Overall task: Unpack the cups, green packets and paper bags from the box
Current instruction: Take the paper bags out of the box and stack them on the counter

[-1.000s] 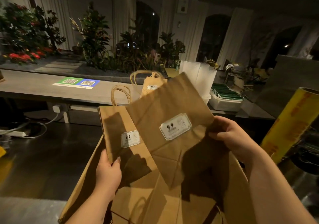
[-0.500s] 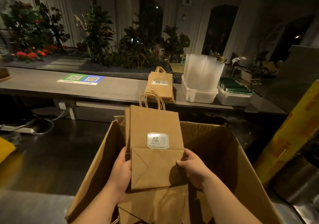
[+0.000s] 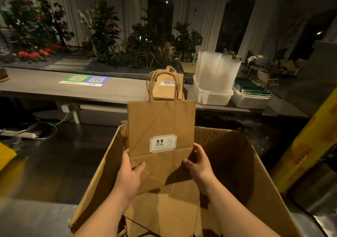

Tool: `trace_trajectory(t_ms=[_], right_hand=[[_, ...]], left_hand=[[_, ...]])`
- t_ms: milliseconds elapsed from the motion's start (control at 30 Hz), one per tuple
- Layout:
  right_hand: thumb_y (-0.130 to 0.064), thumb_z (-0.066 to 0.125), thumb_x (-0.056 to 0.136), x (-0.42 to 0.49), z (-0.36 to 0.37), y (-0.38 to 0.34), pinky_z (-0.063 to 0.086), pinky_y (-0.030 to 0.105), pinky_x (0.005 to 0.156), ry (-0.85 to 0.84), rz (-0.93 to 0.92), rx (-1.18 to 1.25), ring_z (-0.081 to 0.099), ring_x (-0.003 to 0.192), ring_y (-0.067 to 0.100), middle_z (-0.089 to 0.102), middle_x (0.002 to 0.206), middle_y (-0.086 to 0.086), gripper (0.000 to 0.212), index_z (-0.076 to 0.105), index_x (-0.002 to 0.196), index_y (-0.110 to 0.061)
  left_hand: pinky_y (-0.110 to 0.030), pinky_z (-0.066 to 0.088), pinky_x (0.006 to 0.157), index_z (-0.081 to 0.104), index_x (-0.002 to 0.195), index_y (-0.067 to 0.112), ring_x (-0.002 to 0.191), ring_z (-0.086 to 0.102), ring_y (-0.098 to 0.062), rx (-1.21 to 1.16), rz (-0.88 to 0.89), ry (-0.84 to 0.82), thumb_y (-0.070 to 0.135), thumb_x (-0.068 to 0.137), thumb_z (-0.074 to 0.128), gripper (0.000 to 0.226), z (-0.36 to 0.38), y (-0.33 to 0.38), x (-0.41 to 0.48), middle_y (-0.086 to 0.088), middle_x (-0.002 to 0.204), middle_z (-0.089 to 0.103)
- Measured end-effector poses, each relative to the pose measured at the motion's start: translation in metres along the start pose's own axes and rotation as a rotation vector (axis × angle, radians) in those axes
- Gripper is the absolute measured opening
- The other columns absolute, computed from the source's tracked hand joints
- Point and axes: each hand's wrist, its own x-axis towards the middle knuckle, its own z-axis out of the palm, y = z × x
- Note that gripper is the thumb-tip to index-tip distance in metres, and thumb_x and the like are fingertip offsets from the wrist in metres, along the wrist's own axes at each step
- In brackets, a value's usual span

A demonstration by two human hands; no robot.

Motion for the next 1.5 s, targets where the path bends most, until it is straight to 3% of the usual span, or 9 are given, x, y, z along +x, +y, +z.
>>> trace_trajectory(t_ms=[167,300,467,600,800,1100,1200,1333,1500], right_hand=[[-0.019,0.070,0.096,0.011,0.000,0.013,0.051,0.028,0.090,-0.030,0.060,-0.079,0.053,0.110,0.004,0.056,0.123,-0.016,0.047,0.050,0.135,-0.036],[-0.026,0.072,0.093,0.022,-0.013,0.049,0.056,0.038,0.097,0.128,0.327,-0.436,0.056,0.128,0.026,0.048,0.150,0.007,0.072,0.035,0.155,-0.022],[-0.034,0.082,0.084,0.022,-0.025,0.077,0.044,0.042,0.114,-0.120,0.567,-0.897,0.040,0.145,0.031,0.032,0.161,0.011,0.100,0.021,0.161,-0.016],[-0.032,0.084,0.082,0.020,-0.021,0.068,0.049,0.039,0.110,-0.079,0.448,-0.963,0.047,0.141,0.028,0.036,0.159,0.009,0.097,0.027,0.159,-0.018],[-0.007,0.074,0.090,0.006,-0.028,0.034,0.059,0.038,0.092,0.037,0.394,-0.419,0.067,0.106,0.023,0.064,0.112,0.001,0.046,0.058,0.132,-0.020],[-0.014,0.071,0.094,-0.036,-0.054,-0.124,0.059,0.032,0.065,0.209,-0.231,-0.279,0.069,0.084,0.021,0.069,0.093,0.006,0.011,0.064,0.095,-0.023],[-0.013,0.070,0.094,-0.080,-0.036,-0.169,0.058,0.019,0.069,0.123,-0.543,-0.303,0.067,0.092,0.006,0.069,0.094,-0.009,0.016,0.064,0.091,-0.027],[-0.014,0.071,0.090,-0.108,-0.002,-0.154,0.061,0.026,0.083,-0.013,-0.724,-0.622,0.064,0.100,0.002,0.067,0.109,-0.016,0.021,0.063,0.099,-0.032],[-0.061,0.063,0.091,-0.113,0.017,-0.092,0.039,0.032,0.111,-0.582,-0.440,-0.902,0.049,0.123,0.003,0.059,0.129,-0.018,0.044,0.062,0.126,-0.034]], left_hand=[[-0.035,0.054,0.082,0.042,0.132,0.046,0.108,0.058,-0.007,0.070,0.036,0.107,0.022,0.103,0.058,0.041,-0.001,-0.006,0.005,0.016,0.117,0.060],[-0.045,0.051,0.090,0.043,0.131,0.045,0.105,0.056,-0.011,0.140,-0.002,0.201,0.019,0.104,0.056,0.039,-0.009,-0.008,0.010,0.017,0.115,0.057],[-0.052,0.052,0.095,0.044,0.129,0.046,0.108,0.055,-0.018,0.163,-0.027,0.277,0.018,0.104,0.056,0.039,-0.011,-0.008,0.016,0.014,0.114,0.058],[-0.051,0.053,0.094,0.045,0.134,0.041,0.107,0.055,-0.017,0.166,-0.037,0.287,0.018,0.104,0.056,0.040,-0.011,-0.007,0.017,0.009,0.118,0.060],[-0.047,0.053,0.092,0.048,0.135,0.034,0.109,0.058,-0.019,0.122,-0.041,0.271,0.016,0.103,0.058,0.038,-0.010,-0.004,0.013,0.008,0.118,0.061],[-0.049,0.050,0.095,0.048,0.124,0.035,0.105,0.055,-0.014,0.082,-0.093,0.214,0.011,0.102,0.057,0.034,-0.002,0.011,-0.005,0.010,0.111,0.058],[-0.054,0.050,0.100,0.052,0.128,0.030,0.117,0.059,-0.026,0.016,-0.115,0.169,0.008,0.100,0.060,0.036,-0.001,0.016,-0.013,0.004,0.114,0.062],[-0.041,0.052,0.077,0.053,0.132,0.024,0.108,0.062,-0.025,-0.168,-0.189,0.106,-0.001,0.100,0.056,0.041,-0.001,0.025,-0.021,-0.012,0.126,0.065],[-0.046,0.049,0.090,0.055,0.125,0.033,0.111,0.060,-0.021,-0.158,-0.117,0.054,0.006,0.102,0.054,0.035,-0.001,0.034,-0.039,0.000,0.118,0.067]])
